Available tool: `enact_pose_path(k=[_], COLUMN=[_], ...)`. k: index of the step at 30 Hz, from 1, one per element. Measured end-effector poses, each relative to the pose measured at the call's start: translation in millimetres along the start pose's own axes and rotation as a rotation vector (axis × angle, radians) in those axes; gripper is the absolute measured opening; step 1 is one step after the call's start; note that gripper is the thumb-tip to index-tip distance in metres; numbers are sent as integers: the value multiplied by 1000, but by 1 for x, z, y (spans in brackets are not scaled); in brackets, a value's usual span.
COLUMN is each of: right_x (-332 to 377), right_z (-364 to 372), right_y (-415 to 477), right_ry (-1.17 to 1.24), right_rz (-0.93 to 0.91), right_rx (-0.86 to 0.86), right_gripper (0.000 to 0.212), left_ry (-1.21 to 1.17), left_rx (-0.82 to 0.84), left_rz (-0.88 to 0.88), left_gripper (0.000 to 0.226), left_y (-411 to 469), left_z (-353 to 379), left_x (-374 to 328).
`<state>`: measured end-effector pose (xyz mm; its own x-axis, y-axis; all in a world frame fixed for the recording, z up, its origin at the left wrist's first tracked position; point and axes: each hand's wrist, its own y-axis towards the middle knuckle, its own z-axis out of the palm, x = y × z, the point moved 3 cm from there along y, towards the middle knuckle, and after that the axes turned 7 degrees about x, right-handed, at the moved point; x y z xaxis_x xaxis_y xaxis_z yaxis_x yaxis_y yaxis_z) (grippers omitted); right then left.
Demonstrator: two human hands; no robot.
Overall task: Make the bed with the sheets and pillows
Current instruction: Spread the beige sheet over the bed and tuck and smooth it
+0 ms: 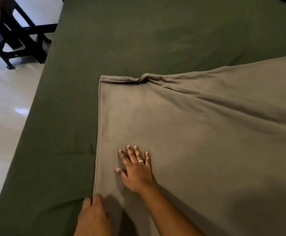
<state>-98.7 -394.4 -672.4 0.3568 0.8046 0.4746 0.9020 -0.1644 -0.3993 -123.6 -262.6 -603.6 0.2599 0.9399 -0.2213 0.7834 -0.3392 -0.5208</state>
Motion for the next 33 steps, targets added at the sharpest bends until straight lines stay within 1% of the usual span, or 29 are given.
enact_pose_path(k=[1, 2, 3, 5, 6, 7, 8, 11, 14, 15, 17, 19, 22, 26, 28, 30, 32, 33], right_x=[-7, -14, -26, -56, -77, -100, -124, -199, -264, -281, -313, -341, -370, -384, -385, -382, -377, -375], right_z=[-10, -24, -41, -79, -101, -123, -146, -208, -263, -279, -306, -326, -341, -340, -341, -340, -337, -337], right_y=[5, 9, 14, 26, 33, 41, 47, 63, 70, 73, 83, 100, 134, 170, 182, 188, 192, 194], right_ry=[80, 162, 232, 275, 246, 213, 186, 78, 4, -24, -78, -140, -235, -256, -234, -161, -115, -129], right_rz=[-37, -71, -82, -35, 19, 75, 129, 266, 398, 437, 502, 534, 478, 388, 384, 371, 343, 328], right_rx=[13, 17, -2, -74, -130, -184, -221, -252, -294, -307, -294, -257, -188, -59, -80, -94, -54, -34], right_gripper=[61, 55, 50, 40, 37, 36, 35, 36, 38, 39, 41, 44, 52, 68, 65, 61, 50, 43], left_ry=[37, -30, -15, 40, 44, 44, 63, 85, -2, -54, -160, -170, -132, -98, -85, -66, -63, -64], left_rx=[-242, -245, -154, -144, -145, -174, -164, -94, -18, -22, -58, -154, -320, -358, -360, -353, -341, -341], left_rz=[6, 45, 60, 99, 137, 200, 224, 223, 159, 116, 4, -100, -153, -174, -193, -199, -200, -197], left_gripper=[32, 30, 32, 48, 54, 57, 57, 58, 64, 66, 70, 71, 71, 71, 70, 68, 66, 64], left_y=[28, 42, 63, 103, 120, 133, 152, 196, 226, 234, 251, 262, 266, 270, 271, 270, 272, 273], left_z=[8, 5, 1, -2, -2, -1, 1, 10, 13, 13, 16, 24, 37, 46, 47, 48, 50, 51], left_x=[10, -18, -32, -85, -110, -133, -153, -199, -245, -257, -278, -290, -294, -295, -296, -295, -294, -294])
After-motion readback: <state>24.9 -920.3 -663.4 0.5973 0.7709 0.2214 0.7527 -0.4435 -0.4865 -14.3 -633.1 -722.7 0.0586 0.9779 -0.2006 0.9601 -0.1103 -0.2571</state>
